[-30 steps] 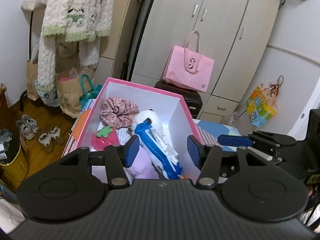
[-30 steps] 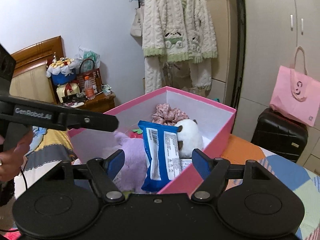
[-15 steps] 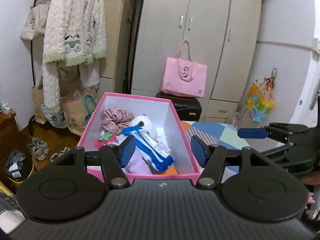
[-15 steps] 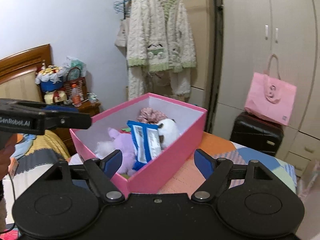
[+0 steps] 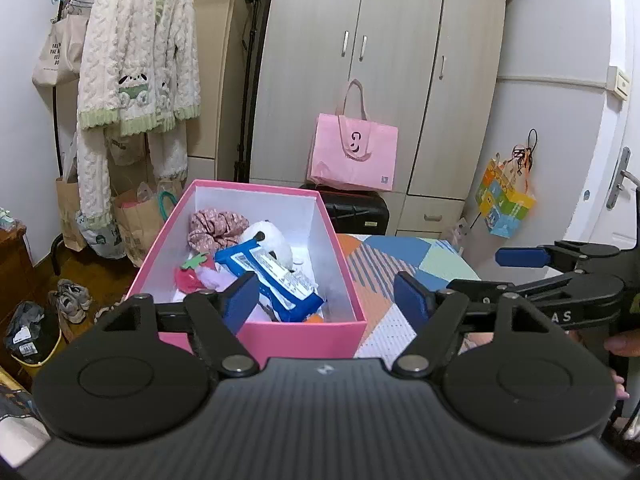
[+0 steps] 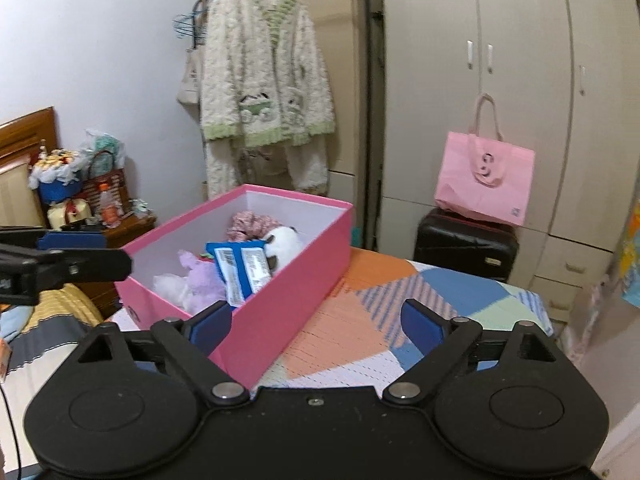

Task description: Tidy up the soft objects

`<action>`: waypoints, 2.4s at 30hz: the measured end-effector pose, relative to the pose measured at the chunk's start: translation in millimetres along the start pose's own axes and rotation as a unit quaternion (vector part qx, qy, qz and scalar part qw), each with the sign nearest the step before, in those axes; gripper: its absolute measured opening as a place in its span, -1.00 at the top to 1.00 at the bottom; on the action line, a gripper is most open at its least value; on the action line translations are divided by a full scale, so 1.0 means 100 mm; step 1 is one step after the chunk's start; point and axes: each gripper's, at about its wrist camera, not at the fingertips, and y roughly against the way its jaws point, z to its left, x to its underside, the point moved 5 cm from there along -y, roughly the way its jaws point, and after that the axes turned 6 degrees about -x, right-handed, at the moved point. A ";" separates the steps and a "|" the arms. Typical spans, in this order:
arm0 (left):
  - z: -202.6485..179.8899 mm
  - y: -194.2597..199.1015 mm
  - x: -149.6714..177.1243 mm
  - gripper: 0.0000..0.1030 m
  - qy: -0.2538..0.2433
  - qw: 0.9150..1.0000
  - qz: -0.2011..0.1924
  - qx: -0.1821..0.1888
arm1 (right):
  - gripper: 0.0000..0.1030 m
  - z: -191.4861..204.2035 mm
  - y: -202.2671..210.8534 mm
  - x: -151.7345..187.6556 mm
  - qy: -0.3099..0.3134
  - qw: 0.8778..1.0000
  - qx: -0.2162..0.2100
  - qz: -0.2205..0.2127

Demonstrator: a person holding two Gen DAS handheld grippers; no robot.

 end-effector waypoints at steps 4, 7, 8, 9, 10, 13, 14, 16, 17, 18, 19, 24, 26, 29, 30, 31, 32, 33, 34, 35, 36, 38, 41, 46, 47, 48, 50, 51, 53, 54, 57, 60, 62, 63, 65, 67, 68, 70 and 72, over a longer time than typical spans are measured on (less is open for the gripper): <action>-0.01 0.04 0.01 -0.77 0.000 1.000 -0.003 0.000 | -0.98 -0.03 0.00 0.04 -0.013 0.999 0.041 0.027; 0.01 0.06 0.01 -0.99 0.008 1.000 -0.006 -0.010 | -0.98 -0.02 0.00 0.07 -0.013 0.995 0.080 0.058; 0.02 0.05 0.01 -1.00 0.007 1.000 -0.003 -0.017 | -0.98 -0.01 0.02 0.07 -0.007 0.994 0.086 0.064; 0.02 0.04 0.01 -1.00 0.006 1.000 0.001 -0.026 | -0.98 0.00 0.04 0.08 -0.003 0.994 0.088 0.067; 0.02 0.03 0.01 -1.00 0.003 0.999 0.006 -0.036 | -0.98 0.01 0.08 0.07 -0.005 0.994 0.087 0.061; 0.02 -0.01 0.02 -1.00 -0.003 0.997 0.032 -0.076 | -0.98 -0.01 0.25 0.08 -0.031 0.995 0.088 0.036; 0.03 -0.01 0.03 -1.00 -0.002 0.995 0.041 -0.087 | -0.98 0.00 0.30 0.08 -0.037 0.995 0.086 0.028; 0.02 -0.01 0.04 -1.00 -0.002 0.995 0.045 -0.092 | -0.98 0.02 0.41 0.09 -0.045 0.996 0.082 0.014; 0.01 0.01 0.05 -1.00 -0.006 0.995 0.040 -0.088 | -0.98 0.03 0.46 0.10 -0.046 0.996 0.081 0.008; 0.00 0.00 0.04 -1.00 -0.011 0.996 0.036 -0.082 | -0.98 0.05 0.50 0.11 -0.046 0.995 0.083 0.004; -0.01 0.02 0.05 -1.00 -0.018 0.996 0.034 -0.079 | -0.98 0.06 0.55 0.13 -0.045 0.995 0.088 0.000; -0.12 0.07 0.16 -1.00 -0.038 0.995 0.028 -0.087 | -0.98 0.08 0.67 0.23 -0.076 0.993 0.092 0.004; -0.15 0.08 0.20 -1.00 -0.040 0.995 0.029 -0.086 | -0.98 0.09 0.69 0.27 -0.091 0.992 0.086 0.006; -0.18 0.11 0.23 -1.00 -0.041 0.995 0.029 -0.083 | -0.98 0.14 0.73 0.32 -0.092 0.992 0.088 0.007; -0.18 0.12 0.24 -1.00 -0.040 0.995 0.030 -0.083 | -0.98 0.15 0.74 0.33 -0.090 0.992 0.089 0.006; -0.19 0.12 0.25 -1.00 -0.039 0.995 0.031 -0.084 | -0.98 0.16 0.75 0.34 -0.089 0.992 0.091 0.005; -0.19 0.12 0.25 -1.00 -0.038 0.995 0.033 -0.085 | -0.98 0.17 0.76 0.35 -0.089 0.991 0.095 0.003; -0.20 0.12 0.26 -1.00 -0.039 0.995 0.034 -0.086 | -0.98 0.17 0.78 0.35 -0.088 0.991 0.100 0.001; -0.21 0.12 0.26 -1.00 -0.040 0.995 0.034 -0.088 | -0.98 0.17 0.79 0.36 -0.088 0.990 0.109 -0.003; -0.21 0.12 0.27 -1.00 -0.040 0.995 0.034 -0.090 | -0.98 0.16 0.81 0.36 -0.090 0.989 0.121 -0.008; -0.22 0.12 0.27 -1.00 -0.041 0.994 0.033 -0.093 | -0.98 0.16 0.83 0.36 -0.090 0.987 0.134 -0.012; -0.23 0.12 0.28 -1.00 -0.045 0.994 0.030 -0.097 | -0.98 0.16 0.83 0.37 -0.082 0.985 0.152 -0.014; -0.25 0.14 0.30 -1.00 -0.055 0.993 0.024 -0.100 | -0.98 0.17 0.83 0.37 -0.075 0.983 0.167 -0.014; -0.28 0.18 0.31 -1.00 -0.068 0.992 0.014 -0.107 | -0.98 0.17 0.87 0.38 -0.076 0.981 0.177 -0.015; -0.28 0.19 0.31 -1.00 -0.069 0.992 0.012 -0.108 | -0.98 0.17 0.88 0.38 -0.075 0.981 0.179 -0.017; -0.28 0.20 0.31 -1.00 -0.069 0.992 0.010 -0.109 | -0.98 0.17 0.89 0.39 -0.075 0.981 0.180 -0.019; -0.29 0.22 0.31 -1.00 -0.068 0.992 0.010 -0.110 | -0.98 0.17 0.89 0.40 -0.077 0.980 0.182 -0.019; -0.29 0.22 0.31 -1.00 -0.068 0.992 0.010 -0.109 | -0.98 0.17 0.89 0.40 -0.078 0.980 0.182 -0.018; -0.29 0.22 0.31 -1.00 -0.069 0.992 0.009 -0.107 | -0.98 0.16 0.89 0.41 -0.078 0.980 0.183 -0.017; -0.29 0.23 0.30 -1.00 -0.069 0.992 0.008 -0.108 | -0.98 0.15 0.90 0.41 -0.079 0.979 0.185 -0.018; -0.31 0.25 0.31 -1.00 -0.066 0.992 0.004 -0.107 | -0.98 0.15 0.91 0.42 -0.081 0.979 0.188 -0.021; -0.31 0.27 0.31 -1.00 -0.064 0.993 -0.002 -0.103 | -0.98 0.16 0.91 0.43 -0.080 0.978 0.190 -0.026; -0.32 0.27 0.32 -1.00 -0.065 0.993 -0.012 -0.100 | -0.98 0.17 0.90 0.43 -0.072 0.978 0.191 -0.032; -0.33 0.26 0.33 -1.00 -0.067 0.993 -0.013 -0.102 | -0.98 0.17 0.90 0.44 -0.070 0.978 0.192 -0.033; -0.34 0.24 0.35 -1.00 -0.072 0.992 -0.013 -0.103 | -0.98 0.17 0.88 0.46 -0.069 0.977 0.197 -0.033; -0.34 0.23 0.36 -1.00 -0.070 0.992 -0.013 -0.104 | -0.98 0.18 0.88 0.48 -0.069 0.977 0.200 -0.035; -0.34 0.22 0.37 -1.00 -0.067 0.992 -0.013 -0.104 | -0.98 0.17 0.88 0.48 -0.070 0.977 0.199 -0.034; -0.33 0.21 0.39 -1.00 -0.062 0.993 -0.013 -0.104 | -0.98 0.17 0.89 0.50 -0.070 0.977 0.200 -0.035; -0.33 0.20 0.40 -1.00 -0.059 0.993 -0.014 -0.104 | -0.98 0.16 0.90 0.51 -0.070 0.976 0.204 -0.038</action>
